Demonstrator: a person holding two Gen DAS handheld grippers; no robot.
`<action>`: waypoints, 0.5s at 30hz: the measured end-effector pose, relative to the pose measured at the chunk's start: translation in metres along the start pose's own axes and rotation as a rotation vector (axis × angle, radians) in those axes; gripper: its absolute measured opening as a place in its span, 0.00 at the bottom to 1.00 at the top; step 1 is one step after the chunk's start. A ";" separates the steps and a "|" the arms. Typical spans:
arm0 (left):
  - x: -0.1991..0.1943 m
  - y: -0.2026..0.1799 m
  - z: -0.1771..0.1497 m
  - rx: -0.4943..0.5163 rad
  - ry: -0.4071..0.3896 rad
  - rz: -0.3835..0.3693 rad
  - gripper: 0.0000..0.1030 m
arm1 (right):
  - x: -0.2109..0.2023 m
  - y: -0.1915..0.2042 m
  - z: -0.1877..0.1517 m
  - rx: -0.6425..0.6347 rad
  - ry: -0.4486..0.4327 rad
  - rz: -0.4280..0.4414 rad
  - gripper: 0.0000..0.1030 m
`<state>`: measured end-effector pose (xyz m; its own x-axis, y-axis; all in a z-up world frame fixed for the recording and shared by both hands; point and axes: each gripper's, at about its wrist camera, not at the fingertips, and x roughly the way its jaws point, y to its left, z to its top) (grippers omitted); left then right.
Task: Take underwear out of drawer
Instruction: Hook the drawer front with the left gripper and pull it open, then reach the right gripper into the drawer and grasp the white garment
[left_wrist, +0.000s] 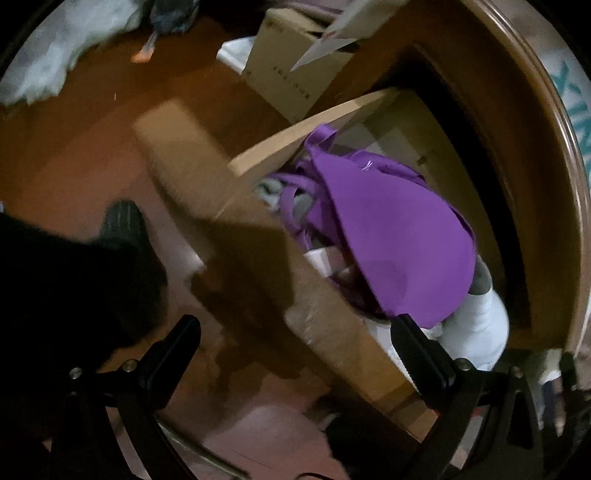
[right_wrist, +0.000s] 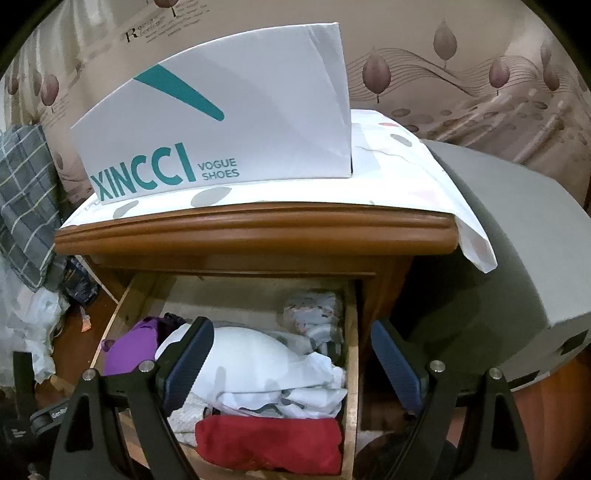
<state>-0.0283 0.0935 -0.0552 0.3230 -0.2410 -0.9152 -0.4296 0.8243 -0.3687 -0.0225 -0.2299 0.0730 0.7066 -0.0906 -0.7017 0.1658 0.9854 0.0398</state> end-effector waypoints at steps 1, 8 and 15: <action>-0.001 -0.002 0.000 0.010 -0.006 0.016 1.00 | 0.001 0.001 0.000 -0.008 0.002 0.000 0.87; -0.024 -0.029 -0.007 0.206 -0.142 0.140 0.97 | 0.014 0.021 -0.008 -0.116 0.083 0.055 0.87; -0.049 -0.053 -0.005 0.387 -0.246 0.171 0.98 | 0.018 0.045 -0.019 -0.254 0.141 0.112 0.87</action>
<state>-0.0252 0.0594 0.0079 0.4846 0.0040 -0.8747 -0.1640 0.9827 -0.0863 -0.0158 -0.1846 0.0483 0.6056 0.0243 -0.7954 -0.0979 0.9942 -0.0442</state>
